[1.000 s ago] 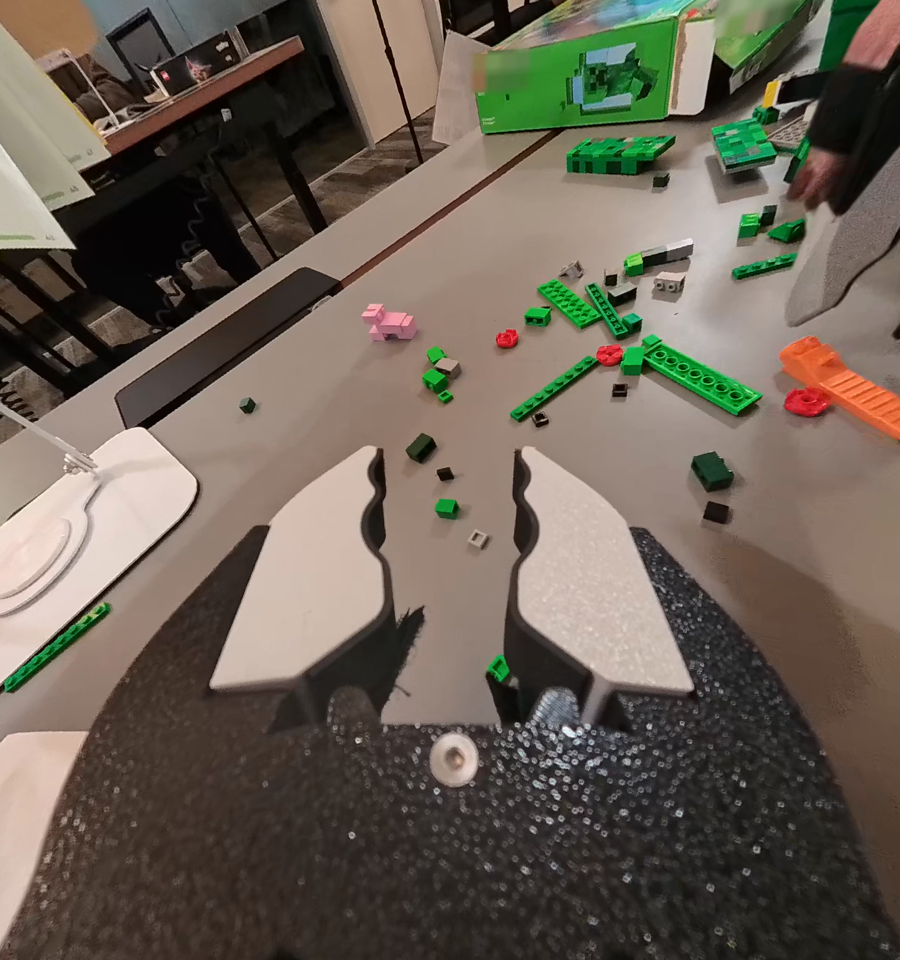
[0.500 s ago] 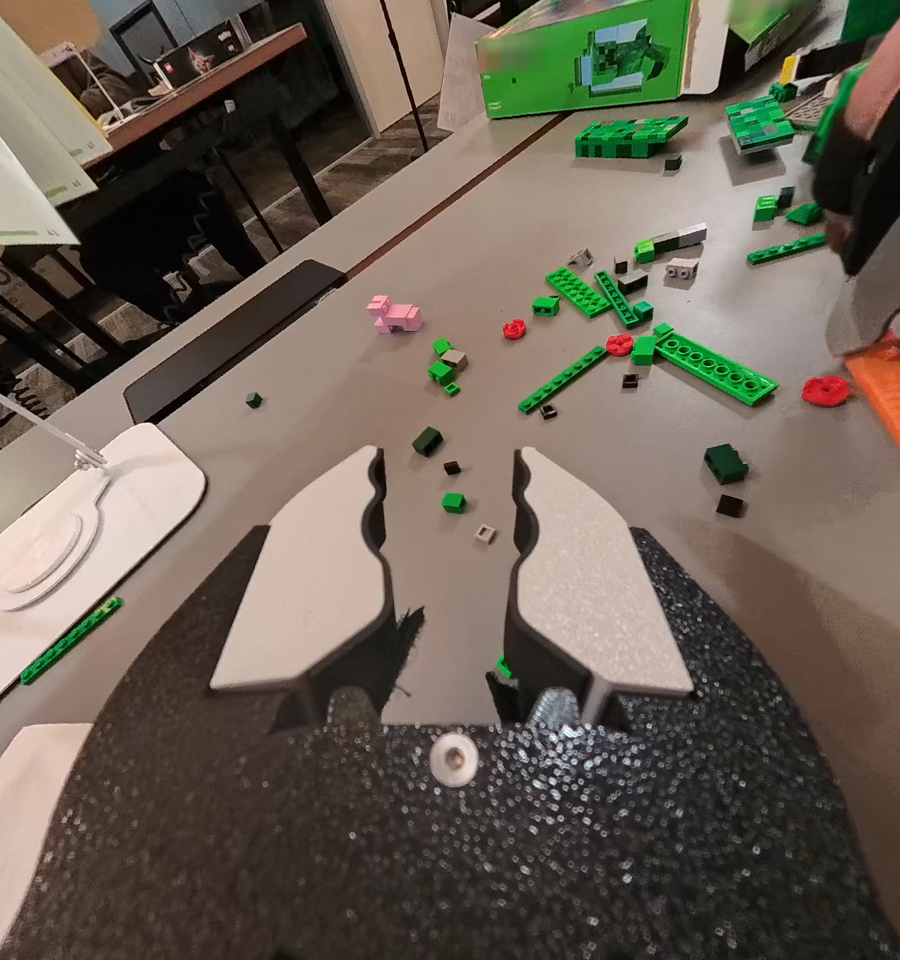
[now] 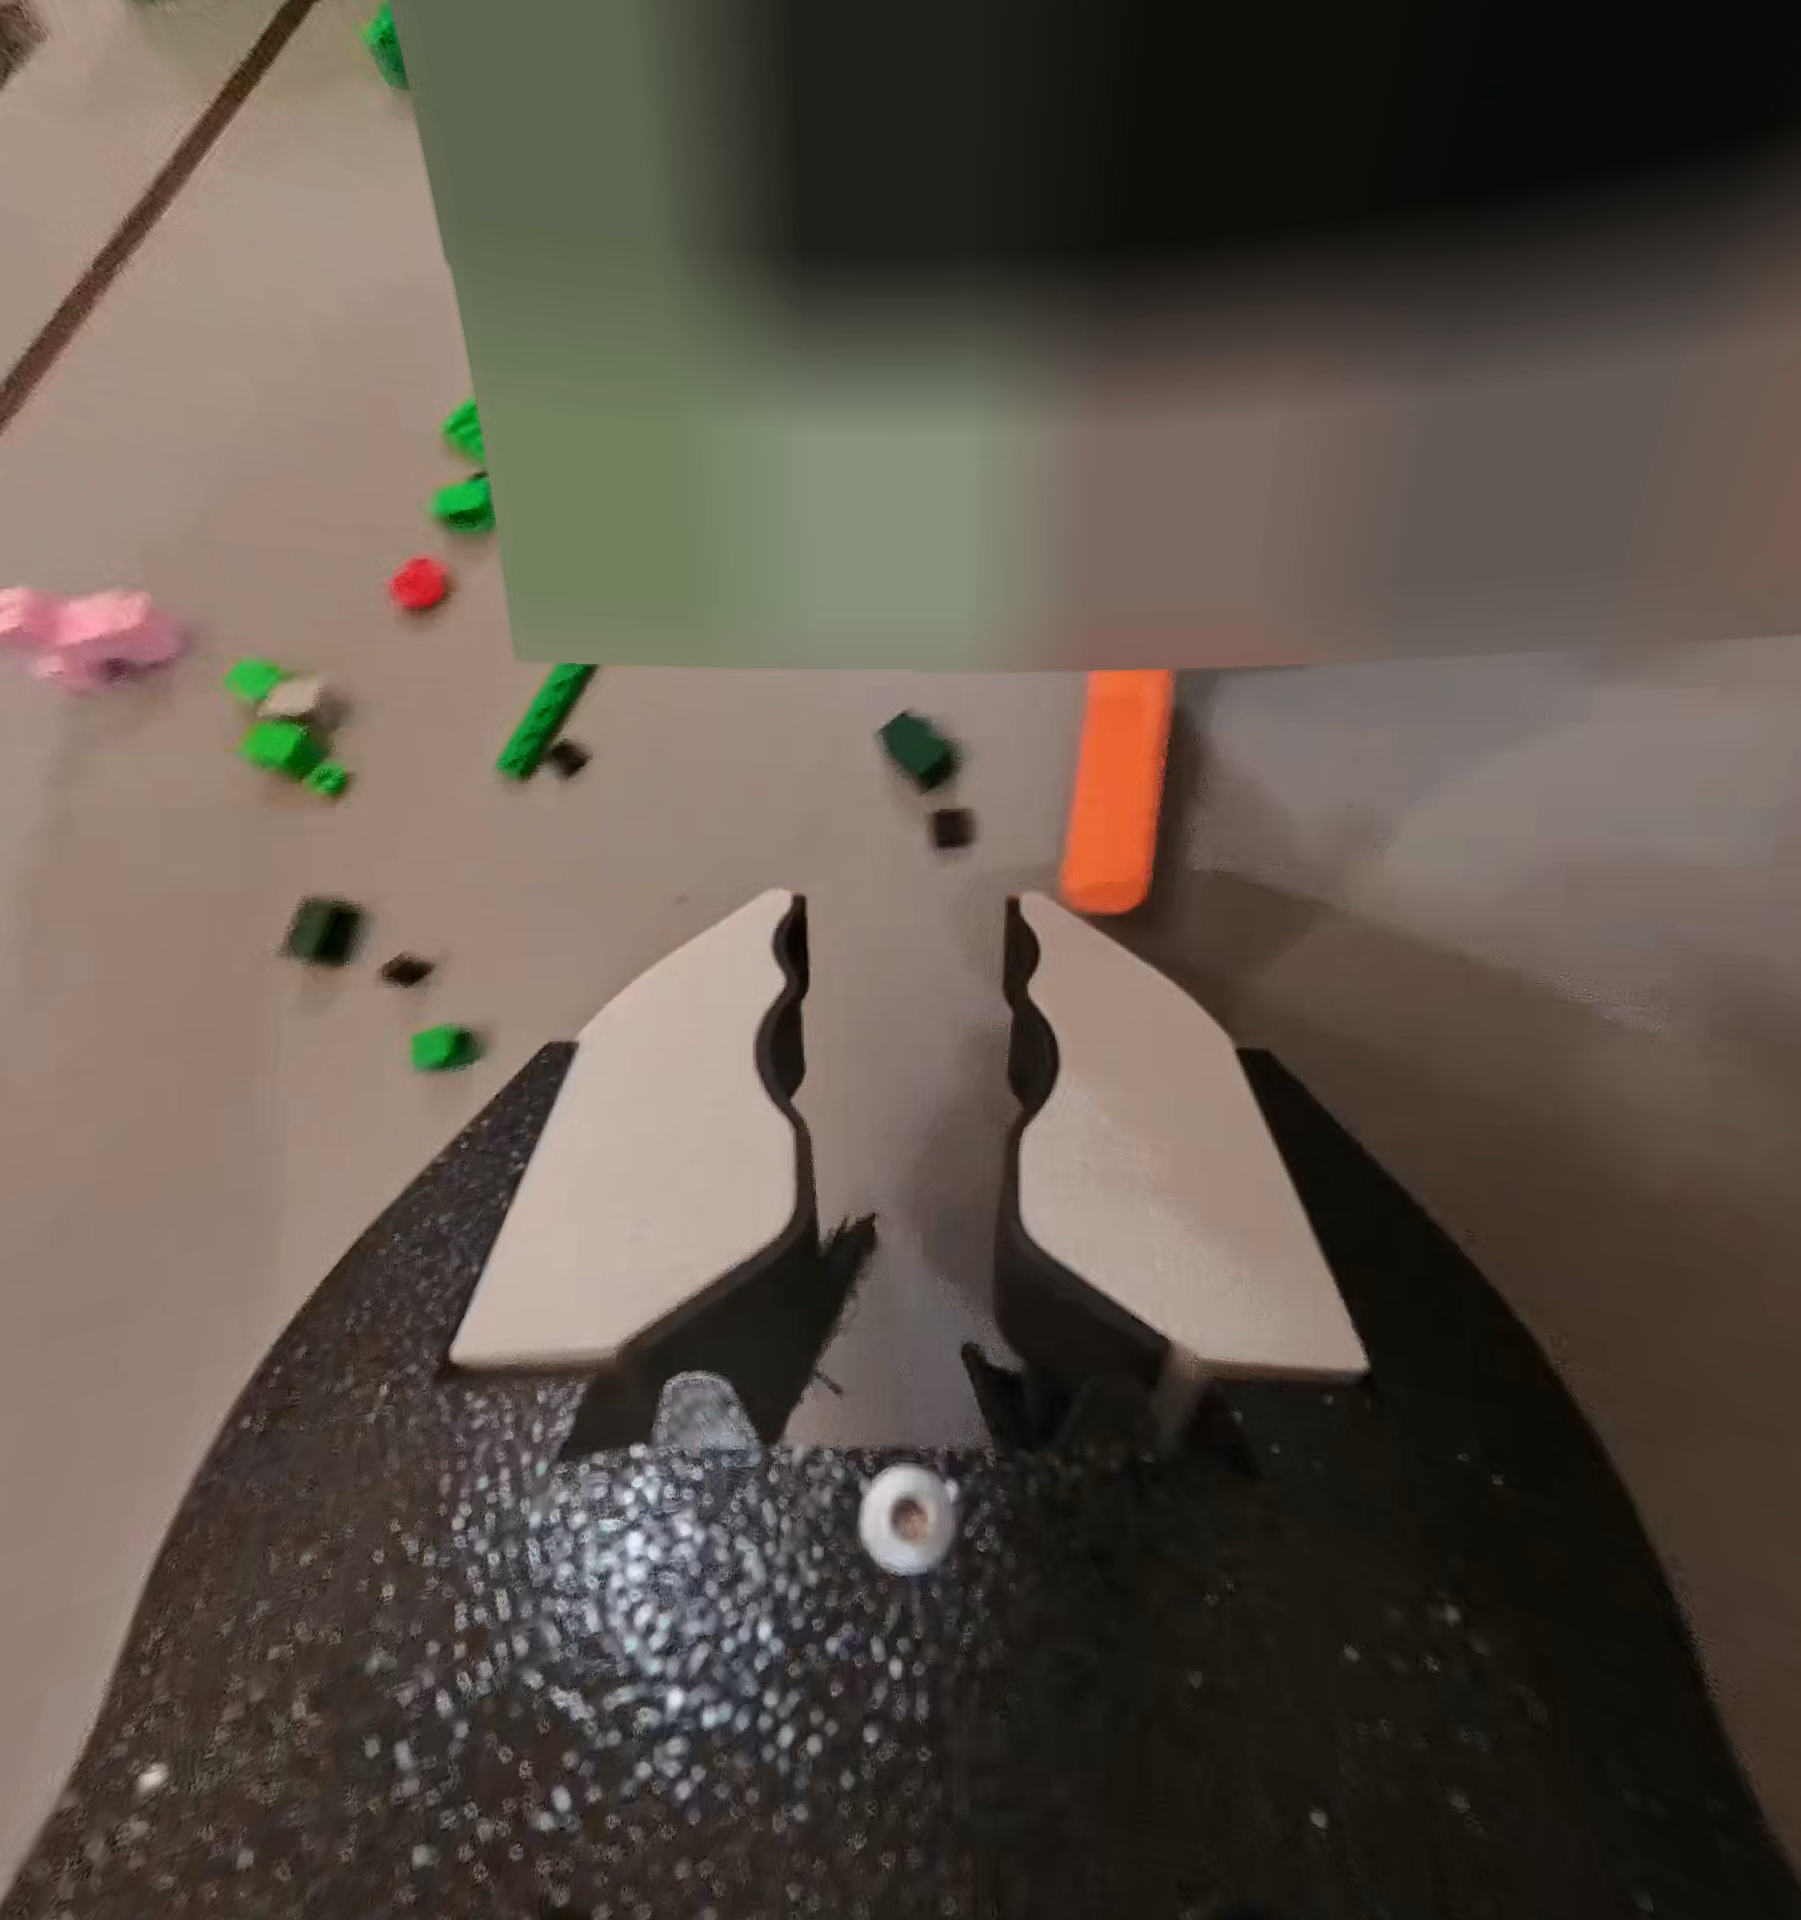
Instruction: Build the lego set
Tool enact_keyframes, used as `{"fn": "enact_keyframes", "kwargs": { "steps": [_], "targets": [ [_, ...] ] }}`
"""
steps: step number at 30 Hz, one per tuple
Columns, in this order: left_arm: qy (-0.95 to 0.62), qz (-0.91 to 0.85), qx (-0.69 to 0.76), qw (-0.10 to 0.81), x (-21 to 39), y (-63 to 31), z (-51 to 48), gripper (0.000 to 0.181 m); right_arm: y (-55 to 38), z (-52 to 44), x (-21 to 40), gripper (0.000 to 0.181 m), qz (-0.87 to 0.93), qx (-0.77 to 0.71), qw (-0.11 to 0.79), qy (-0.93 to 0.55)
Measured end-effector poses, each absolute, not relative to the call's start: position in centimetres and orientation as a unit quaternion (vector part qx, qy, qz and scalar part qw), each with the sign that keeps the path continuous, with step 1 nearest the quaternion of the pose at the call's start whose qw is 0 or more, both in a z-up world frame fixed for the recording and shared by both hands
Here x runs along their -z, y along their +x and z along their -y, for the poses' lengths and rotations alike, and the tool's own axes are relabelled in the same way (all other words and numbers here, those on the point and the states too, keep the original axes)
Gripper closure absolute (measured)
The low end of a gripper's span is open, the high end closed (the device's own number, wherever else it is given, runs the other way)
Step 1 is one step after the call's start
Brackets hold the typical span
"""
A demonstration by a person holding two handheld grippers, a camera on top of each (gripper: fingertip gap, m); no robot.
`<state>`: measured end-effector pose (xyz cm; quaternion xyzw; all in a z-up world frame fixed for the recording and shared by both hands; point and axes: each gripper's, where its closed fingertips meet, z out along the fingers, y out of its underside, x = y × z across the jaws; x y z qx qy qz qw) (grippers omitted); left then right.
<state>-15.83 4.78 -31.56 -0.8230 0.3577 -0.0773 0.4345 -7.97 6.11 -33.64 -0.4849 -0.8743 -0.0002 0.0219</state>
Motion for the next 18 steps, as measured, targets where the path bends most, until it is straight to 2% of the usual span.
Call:
{"fn": "enact_keyframes", "kwargs": {
  "steps": [5, 9, 18],
  "targets": [
    [-0.850, -0.197, -0.006, 0.489, 29.2, -23.5, -6.8, 0.152, -8.4, -6.7, 34.3, 0.165, 0.852, 0.039, 0.004, -0.522],
    [-0.824, -0.100, 0.011, 0.557, 26.5, -26.6, -6.9, 0.154, -9.2, -8.0, 34.3, 0.165, 0.840, 0.059, -0.002, -0.540],
    [-0.816, -0.077, -0.058, 0.570, 26.1, -28.4, -7.1, 0.153, -10.9, -15.1, 34.3, 0.165, 0.791, 0.101, 0.012, -0.603]
  ]
}}
